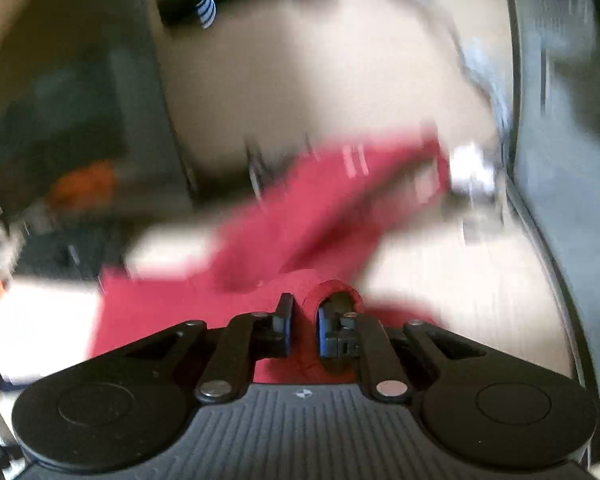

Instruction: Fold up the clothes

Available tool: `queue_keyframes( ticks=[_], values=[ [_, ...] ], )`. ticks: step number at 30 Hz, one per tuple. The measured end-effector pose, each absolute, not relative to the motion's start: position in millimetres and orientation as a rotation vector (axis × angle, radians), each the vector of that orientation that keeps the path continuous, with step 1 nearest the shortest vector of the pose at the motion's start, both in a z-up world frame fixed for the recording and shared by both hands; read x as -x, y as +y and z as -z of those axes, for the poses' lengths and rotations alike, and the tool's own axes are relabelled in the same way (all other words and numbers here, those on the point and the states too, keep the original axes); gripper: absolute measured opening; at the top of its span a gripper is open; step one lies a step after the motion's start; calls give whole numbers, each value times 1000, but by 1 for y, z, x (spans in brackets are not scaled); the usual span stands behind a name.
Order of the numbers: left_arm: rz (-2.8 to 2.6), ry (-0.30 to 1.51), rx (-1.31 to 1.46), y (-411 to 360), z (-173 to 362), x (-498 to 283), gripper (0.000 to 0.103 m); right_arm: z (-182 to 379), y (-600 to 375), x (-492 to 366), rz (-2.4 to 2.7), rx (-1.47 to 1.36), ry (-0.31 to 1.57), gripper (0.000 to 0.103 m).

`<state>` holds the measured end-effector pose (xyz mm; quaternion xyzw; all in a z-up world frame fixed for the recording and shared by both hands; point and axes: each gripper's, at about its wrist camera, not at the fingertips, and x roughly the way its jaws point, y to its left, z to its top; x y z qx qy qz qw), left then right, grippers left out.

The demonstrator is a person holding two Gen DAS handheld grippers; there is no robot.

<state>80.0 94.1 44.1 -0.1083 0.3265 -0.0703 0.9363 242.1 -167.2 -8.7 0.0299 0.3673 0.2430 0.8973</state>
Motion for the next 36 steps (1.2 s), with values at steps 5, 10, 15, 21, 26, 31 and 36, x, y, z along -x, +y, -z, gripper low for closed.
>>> queue_keyframes(
  ticks=[5, 10, 15, 21, 26, 31, 36],
  values=[
    [169, 708, 211, 84, -36, -92, 103, 7, -211, -211, -473, -121, 744, 55],
    [225, 734, 212, 70, -27, -98, 103, -38, -285, -150, -400, -211, 578, 72],
    [223, 766, 228, 61, -6, -101, 103, -33, -380, -88, -142, -375, 573, 89],
    [198, 748, 125, 47, 0, -94, 103, 37, -440, -44, -46, -799, 706, 90],
    [187, 736, 106, 42, 1, -92, 103, 68, -432, -60, -113, -911, 759, 90],
    [194, 735, 198, 53, -4, -91, 103, 59, -405, -84, -275, -921, 739, 90],
    [192, 720, 277, 68, -15, -75, 103, -29, -358, -124, -541, -765, 529, 91]
  ],
)
